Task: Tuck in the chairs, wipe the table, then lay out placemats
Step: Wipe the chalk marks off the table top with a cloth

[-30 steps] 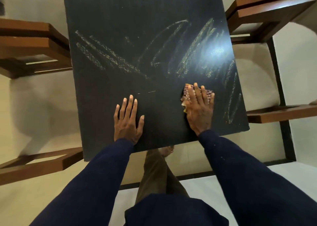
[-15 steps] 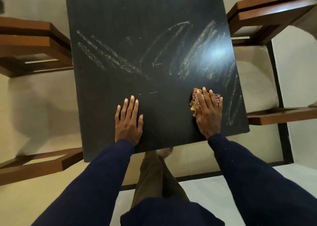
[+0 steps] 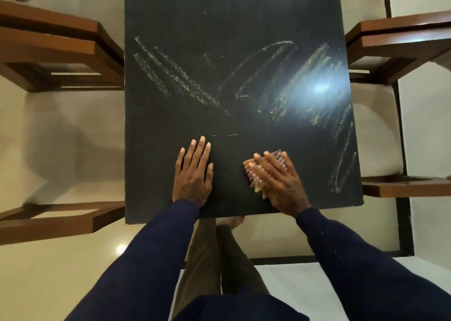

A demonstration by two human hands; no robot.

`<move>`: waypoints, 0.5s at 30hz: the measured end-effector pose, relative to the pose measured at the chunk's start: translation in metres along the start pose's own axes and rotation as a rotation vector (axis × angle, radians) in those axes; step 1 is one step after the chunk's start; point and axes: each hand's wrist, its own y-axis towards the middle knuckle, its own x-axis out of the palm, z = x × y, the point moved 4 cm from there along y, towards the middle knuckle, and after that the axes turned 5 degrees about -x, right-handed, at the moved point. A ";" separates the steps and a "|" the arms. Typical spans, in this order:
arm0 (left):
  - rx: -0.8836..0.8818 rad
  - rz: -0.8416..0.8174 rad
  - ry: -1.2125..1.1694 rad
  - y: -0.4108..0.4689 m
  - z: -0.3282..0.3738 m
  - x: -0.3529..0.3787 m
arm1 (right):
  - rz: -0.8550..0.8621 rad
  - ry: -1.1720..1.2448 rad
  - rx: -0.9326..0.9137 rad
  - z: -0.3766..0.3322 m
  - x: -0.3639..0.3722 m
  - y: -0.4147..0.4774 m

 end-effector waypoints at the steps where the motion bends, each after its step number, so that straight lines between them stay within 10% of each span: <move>1: -0.001 0.001 0.004 0.000 0.000 0.001 | 0.028 -0.006 0.094 0.012 -0.004 0.006; 6: -0.047 0.030 -0.021 -0.003 -0.005 -0.001 | 0.096 -0.046 0.458 0.013 0.002 0.088; 15: -0.118 0.017 0.004 -0.032 -0.065 -0.019 | -0.096 0.049 -0.165 -0.093 0.030 0.022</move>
